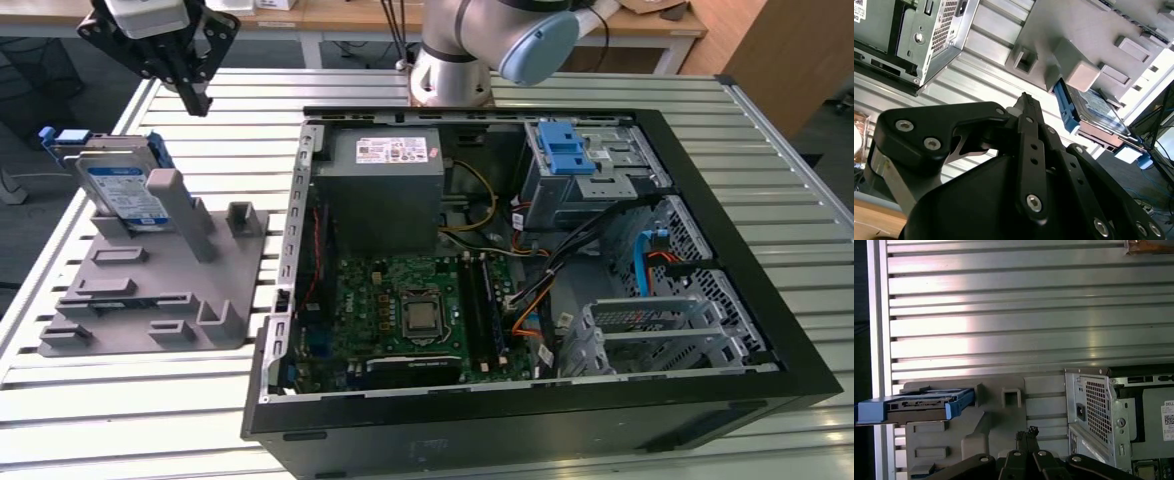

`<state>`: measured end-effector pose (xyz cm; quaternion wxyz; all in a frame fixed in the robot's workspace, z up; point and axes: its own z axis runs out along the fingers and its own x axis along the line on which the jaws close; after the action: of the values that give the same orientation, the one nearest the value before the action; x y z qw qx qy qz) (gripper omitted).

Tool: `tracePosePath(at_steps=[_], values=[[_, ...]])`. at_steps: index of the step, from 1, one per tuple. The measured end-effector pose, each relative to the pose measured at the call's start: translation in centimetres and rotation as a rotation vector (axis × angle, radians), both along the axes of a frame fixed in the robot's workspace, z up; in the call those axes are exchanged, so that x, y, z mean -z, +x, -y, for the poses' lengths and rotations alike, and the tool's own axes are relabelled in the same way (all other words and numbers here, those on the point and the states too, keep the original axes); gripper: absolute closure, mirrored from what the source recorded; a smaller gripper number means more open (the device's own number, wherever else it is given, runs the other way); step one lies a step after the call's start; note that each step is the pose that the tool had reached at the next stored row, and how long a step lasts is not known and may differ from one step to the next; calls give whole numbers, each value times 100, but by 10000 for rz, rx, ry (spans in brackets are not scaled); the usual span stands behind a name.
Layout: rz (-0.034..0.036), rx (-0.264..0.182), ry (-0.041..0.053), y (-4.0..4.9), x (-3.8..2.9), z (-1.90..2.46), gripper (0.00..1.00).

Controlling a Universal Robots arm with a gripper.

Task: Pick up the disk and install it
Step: 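Reach for the disk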

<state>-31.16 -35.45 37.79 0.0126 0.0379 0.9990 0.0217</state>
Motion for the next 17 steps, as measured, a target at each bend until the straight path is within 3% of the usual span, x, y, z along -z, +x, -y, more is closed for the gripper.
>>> tracePosePath(at_steps=[17], values=[[-1, 0, 0, -30, 0, 0, 89]])
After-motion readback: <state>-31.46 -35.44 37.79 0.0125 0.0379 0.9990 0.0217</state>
